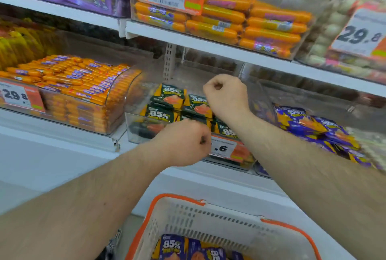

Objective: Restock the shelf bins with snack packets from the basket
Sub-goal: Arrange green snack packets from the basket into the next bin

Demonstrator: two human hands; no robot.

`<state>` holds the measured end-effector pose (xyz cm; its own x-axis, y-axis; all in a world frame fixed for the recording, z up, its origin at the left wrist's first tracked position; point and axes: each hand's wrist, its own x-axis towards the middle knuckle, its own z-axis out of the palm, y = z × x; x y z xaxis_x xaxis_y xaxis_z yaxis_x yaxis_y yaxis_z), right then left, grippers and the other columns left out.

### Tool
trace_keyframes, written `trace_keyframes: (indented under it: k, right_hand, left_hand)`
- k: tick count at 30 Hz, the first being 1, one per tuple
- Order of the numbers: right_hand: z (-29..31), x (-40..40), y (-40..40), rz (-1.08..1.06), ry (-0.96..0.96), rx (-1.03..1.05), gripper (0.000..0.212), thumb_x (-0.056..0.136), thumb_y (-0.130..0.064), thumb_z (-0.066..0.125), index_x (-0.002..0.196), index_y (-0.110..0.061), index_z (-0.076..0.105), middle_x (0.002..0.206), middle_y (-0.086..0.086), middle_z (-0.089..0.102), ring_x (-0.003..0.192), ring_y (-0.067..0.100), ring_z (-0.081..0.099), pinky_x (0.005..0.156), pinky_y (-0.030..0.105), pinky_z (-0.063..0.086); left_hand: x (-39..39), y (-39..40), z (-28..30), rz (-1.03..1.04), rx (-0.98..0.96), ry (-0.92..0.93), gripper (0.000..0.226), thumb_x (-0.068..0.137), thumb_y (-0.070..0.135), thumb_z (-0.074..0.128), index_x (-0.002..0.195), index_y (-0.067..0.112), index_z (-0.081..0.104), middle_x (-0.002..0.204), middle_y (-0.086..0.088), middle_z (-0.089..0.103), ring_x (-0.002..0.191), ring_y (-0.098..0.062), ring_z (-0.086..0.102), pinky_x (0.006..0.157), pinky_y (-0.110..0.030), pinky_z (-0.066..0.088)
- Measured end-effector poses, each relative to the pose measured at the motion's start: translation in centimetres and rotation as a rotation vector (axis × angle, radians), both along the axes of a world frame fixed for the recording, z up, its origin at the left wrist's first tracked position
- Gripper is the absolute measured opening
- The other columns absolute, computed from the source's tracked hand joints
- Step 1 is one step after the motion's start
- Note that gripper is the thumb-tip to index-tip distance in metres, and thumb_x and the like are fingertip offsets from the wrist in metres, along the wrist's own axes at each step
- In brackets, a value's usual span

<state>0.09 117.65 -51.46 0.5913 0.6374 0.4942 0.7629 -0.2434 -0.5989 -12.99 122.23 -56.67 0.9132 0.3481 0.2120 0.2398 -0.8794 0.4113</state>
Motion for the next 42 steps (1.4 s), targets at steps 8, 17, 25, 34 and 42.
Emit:
trace_keyframes:
  k: [8,17,25,34,42]
  right_hand:
    - [-10.1,-2.5,-10.0,0.061,-0.064,0.465,0.02,0.077,-0.018,0.053,0.064,-0.006,0.061,0.06,-0.005,0.053,0.057,0.014,0.049,0.057,0.026,0.041]
    - [-29.1,-4.5,-16.7,-0.062,0.457,-0.381,0.038,0.09,-0.025,0.056,0.056,-0.023,0.04,0.051,-0.003,0.04,0.05,0.017,0.037,0.053,0.032,0.026]
    - [-37.9,-8.5,-19.8,0.274,0.562,-1.156,0.015,0.089,-0.019,0.055,0.081,-0.01,0.065,0.08,0.011,0.064,0.074,0.027,0.06,0.06,0.036,0.049]
    - [-38.1,-9.5,-19.4,0.314,0.494,-1.232,0.017,0.091,-0.011,0.057,0.099,-0.01,0.072,0.099,0.011,0.068,0.094,0.032,0.064,0.078,0.04,0.056]
    - [-30.1,-5.2,-16.8,0.408,0.231,-1.151,0.017,0.092,-0.001,0.048,0.094,-0.018,0.048,0.093,0.007,0.058,0.083,0.028,0.055,0.071,0.044,0.049]
  left_hand:
    - [2.9,-6.2,-4.7,-0.39,0.042,0.611,0.034,0.091,0.011,0.046,0.058,0.012,0.039,0.058,-0.006,0.037,0.062,-0.024,0.031,0.063,-0.039,0.035]
    - [2.7,-8.4,-9.4,-0.398,0.102,1.107,0.023,0.1,0.023,0.043,0.088,0.007,0.055,0.08,-0.012,0.054,0.07,-0.029,0.051,0.075,-0.044,0.046]
    - [3.3,-8.4,-11.1,-0.366,0.108,1.119,0.027,0.1,0.032,0.045,0.121,0.023,0.06,0.105,0.005,0.058,0.082,-0.01,0.052,0.072,-0.027,0.039]
    - [3.0,-8.1,-11.2,-0.361,0.082,1.089,0.025,0.101,0.034,0.045,0.118,0.023,0.06,0.108,0.006,0.052,0.078,-0.009,0.047,0.073,-0.025,0.038]
    - [2.2,-7.0,-10.2,-0.365,0.109,1.014,0.031,0.1,0.029,0.048,0.125,0.017,0.06,0.117,0.001,0.061,0.082,-0.01,0.054,0.065,-0.021,0.036]
